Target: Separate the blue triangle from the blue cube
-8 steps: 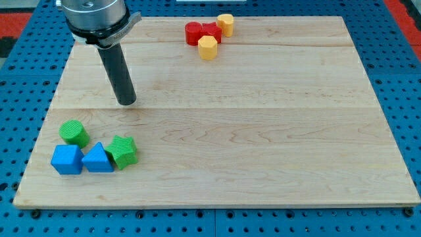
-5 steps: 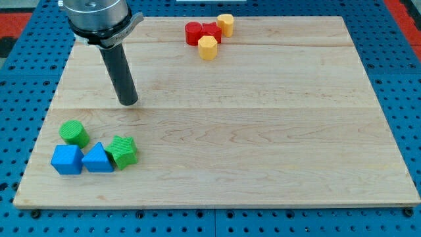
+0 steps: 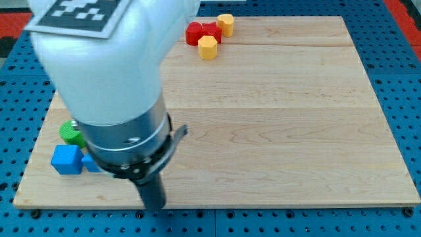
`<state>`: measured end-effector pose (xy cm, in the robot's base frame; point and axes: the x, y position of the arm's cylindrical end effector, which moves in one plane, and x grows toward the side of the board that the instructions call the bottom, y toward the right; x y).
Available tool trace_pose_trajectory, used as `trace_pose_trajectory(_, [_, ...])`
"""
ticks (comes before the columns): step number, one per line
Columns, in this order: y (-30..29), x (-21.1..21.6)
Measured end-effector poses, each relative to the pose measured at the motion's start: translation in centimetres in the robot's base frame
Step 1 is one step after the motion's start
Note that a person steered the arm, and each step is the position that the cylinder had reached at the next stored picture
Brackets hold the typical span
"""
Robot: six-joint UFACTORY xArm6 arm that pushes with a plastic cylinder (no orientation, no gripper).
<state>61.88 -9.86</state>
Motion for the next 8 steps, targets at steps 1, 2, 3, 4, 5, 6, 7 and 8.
trace_pose_trajectory(1, [-12.5, -0.6])
trace_pose_trajectory(2, [-20.3, -1.7])
trace_pose_trajectory(3, [-19.8, -5.1])
trace_pose_trajectory(4, [-18.3, -7.5])
trace_pose_trajectory(5, [-10.6, -7.5])
trace_pose_trajectory(6, [-7.1, -7.6])
trace_pose_trajectory(7, [-12.3, -6.7])
trace_pose_trajectory(8, [-7.9, -2.9])
